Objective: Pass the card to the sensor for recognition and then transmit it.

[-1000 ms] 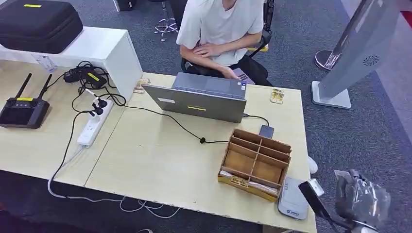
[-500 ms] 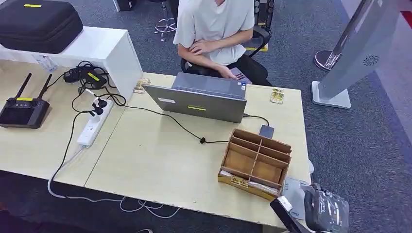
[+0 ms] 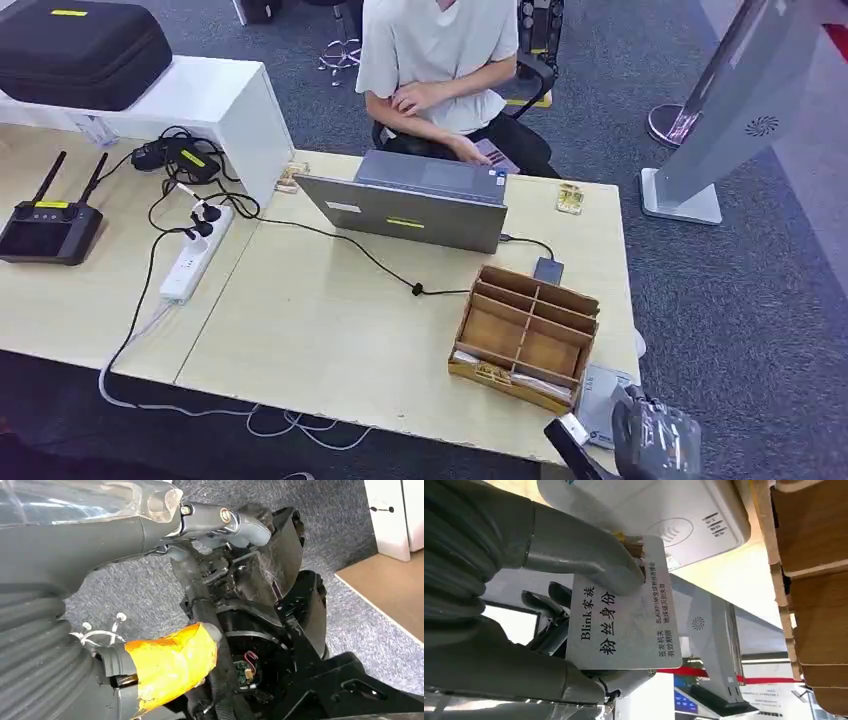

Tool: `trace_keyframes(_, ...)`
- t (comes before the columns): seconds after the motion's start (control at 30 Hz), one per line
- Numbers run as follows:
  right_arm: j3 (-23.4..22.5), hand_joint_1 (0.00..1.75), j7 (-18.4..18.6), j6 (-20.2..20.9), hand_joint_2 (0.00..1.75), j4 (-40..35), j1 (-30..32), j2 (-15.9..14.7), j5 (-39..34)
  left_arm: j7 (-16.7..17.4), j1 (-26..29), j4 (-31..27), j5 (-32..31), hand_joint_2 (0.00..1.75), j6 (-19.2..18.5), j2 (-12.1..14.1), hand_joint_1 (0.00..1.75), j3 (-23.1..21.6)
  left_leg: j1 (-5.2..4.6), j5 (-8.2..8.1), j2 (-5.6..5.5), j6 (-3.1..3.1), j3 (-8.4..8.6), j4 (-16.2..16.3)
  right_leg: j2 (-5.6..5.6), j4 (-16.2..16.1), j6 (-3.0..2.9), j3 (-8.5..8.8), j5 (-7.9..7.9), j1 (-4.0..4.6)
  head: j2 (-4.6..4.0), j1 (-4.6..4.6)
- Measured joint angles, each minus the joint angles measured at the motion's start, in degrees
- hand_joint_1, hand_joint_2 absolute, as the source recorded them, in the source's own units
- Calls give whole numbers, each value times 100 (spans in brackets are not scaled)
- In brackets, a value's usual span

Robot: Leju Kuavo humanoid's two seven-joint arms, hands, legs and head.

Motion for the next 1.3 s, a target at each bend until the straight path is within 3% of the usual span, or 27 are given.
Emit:
trace_keyframes(0.33,22,175,179,-111,175,24,-138,0,103,133,18,-2,-70,175,0,0,0,13,-1,1,0,0,3,0,0,0,1,9,1,-1,0,0)
trace_keyframes(0.43,44,175,297,22,175,-261,-409,0,164,203,-124,2,20,175,0,0,0,-22,-4,6,-1,1,-7,0,0,3,-1,5,11,-3,0,0)
trace_keyframes(0.53,223,175,619,518,175,-730,-1106,0,337,168,-556,59,361,175,0,-35,0,-254,-4,20,5,-2,-5,0,5,5,-8,1,23,-3,0,0)
trace_keyframes(0.6,413,175,808,947,175,-1039,-1592,39,505,173,-847,182,531,175,-2,-149,0,-466,-2,28,4,-3,-1,1,6,6,-5,0,27,-3,2,0)
trace_keyframes(0.73,847,175,1095,1420,175,-1357,-2402,207,630,288,-1288,518,599,175,-131,-456,0,-680,1,37,-1,-7,-4,1,3,7,-6,-2,30,-3,0,0)
trace_keyframes(1.03,2025,175,1943,1578,175,-951,-3494,468,662,467,-1998,1370,689,175,-658,-1150,0,-846,1,37,-1,-8,-8,1,3,9,-7,-7,30,-3,0,2)
trace_keyframes(1.2,2352,175,2154,1676,175,-542,-3783,529,662,512,-2117,1604,605,175,-750,-1305,0,-859,0,36,0,-8,-12,0,4,9,-7,-9,30,-2,0,-2)
trace_keyframes(1.3,2698,175,2571,1665,175,110,-4009,586,662,570,-2194,1736,538,175,-949,-1338,0,-859,0,36,1,-8,-10,1,4,9,-7,-11,30,-2,0,0)
